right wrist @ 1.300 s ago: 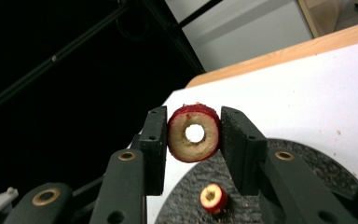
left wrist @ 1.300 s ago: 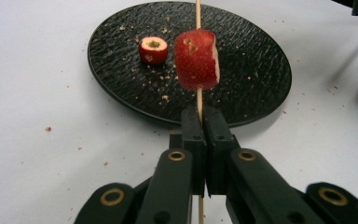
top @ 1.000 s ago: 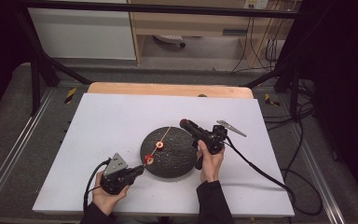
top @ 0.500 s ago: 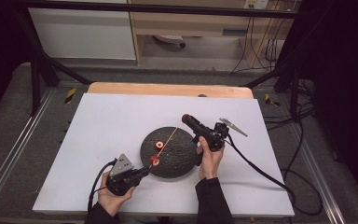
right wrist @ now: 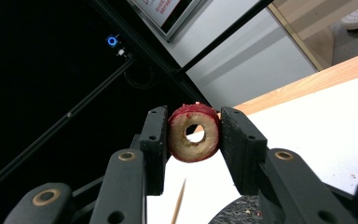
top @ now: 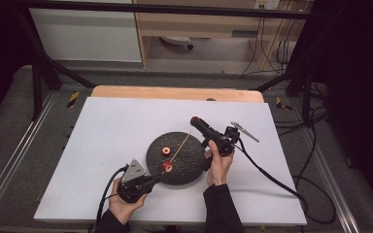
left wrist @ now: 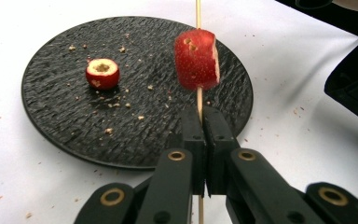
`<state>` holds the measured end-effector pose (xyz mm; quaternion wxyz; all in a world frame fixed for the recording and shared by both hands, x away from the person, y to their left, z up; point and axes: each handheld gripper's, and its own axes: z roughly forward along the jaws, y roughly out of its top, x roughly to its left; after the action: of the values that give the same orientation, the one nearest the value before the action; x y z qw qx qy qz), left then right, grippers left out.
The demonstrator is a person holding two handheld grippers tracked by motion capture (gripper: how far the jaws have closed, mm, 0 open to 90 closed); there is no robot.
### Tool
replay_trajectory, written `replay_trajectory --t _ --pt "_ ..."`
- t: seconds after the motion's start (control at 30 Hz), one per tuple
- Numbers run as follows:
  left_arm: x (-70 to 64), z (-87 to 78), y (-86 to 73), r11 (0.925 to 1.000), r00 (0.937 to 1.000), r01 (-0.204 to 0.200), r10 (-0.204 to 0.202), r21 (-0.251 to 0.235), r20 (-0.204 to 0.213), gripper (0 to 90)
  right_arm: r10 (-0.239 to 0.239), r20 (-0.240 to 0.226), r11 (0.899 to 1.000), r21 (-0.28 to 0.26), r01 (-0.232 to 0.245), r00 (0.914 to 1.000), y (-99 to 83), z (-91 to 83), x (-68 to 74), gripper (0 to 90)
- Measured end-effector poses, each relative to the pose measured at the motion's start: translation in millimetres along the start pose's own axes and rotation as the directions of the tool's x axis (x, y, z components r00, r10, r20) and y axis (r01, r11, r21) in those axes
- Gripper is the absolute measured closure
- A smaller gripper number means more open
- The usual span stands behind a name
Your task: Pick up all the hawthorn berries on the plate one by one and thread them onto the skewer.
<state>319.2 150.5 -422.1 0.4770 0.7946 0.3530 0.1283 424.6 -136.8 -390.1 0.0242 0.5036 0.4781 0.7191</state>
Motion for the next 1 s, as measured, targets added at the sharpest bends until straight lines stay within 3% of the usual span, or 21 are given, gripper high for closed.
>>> replay_trajectory --t 0.7,1.0 --pt "-6.9 9.1 4.3 0.9982 0.9992 0.038 -0.038 -0.047 -0.014 88.5 0.021 -0.019 1.0 -0.015 -0.022 0.9996 -1.1 -2.0 3.0 63.3" --pt "-12.8 14.2 7.9 0.9943 0.9965 0.074 -0.077 -0.076 -0.034 88.5 0.035 -0.021 0.999 -0.013 -0.035 0.9992 -3.6 -0.8 2.5 63.3"
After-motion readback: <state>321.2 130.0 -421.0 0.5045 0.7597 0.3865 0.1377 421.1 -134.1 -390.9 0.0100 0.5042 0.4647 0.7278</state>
